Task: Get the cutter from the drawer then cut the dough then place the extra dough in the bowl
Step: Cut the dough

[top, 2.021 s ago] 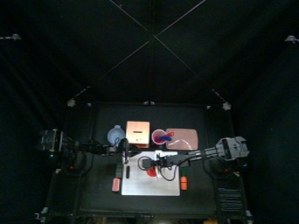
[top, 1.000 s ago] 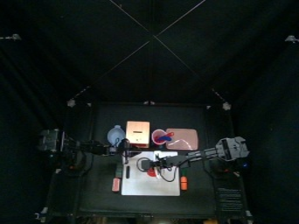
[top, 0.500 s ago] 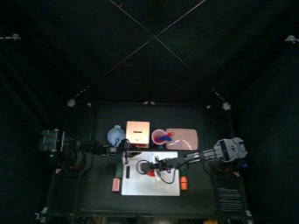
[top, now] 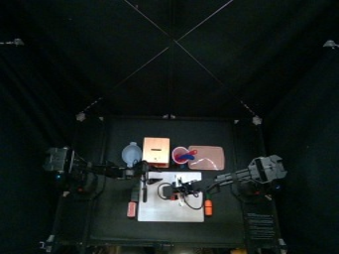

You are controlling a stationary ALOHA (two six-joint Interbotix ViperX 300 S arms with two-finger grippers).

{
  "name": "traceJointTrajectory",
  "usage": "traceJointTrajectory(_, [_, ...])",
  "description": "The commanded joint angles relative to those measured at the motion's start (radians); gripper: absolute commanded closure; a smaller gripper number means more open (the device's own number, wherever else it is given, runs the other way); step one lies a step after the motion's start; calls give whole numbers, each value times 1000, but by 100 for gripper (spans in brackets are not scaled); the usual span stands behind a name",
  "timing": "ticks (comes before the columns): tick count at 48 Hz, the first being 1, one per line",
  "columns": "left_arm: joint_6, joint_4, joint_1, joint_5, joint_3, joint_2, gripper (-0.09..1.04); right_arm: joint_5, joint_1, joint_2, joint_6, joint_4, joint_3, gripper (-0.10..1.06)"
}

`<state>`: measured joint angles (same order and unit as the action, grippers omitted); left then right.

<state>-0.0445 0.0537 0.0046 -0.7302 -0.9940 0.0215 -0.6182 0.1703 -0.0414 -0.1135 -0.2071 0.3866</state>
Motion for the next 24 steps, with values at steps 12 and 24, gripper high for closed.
traceJointTrajectory(12, [160,232,-186,-244,75,-135,7,485,-51,265,-6,-31,341,16])
traceJointTrajectory(24, [304,405,-321,-304,156,-245,7,996,-118,261,6,-17,594,16])
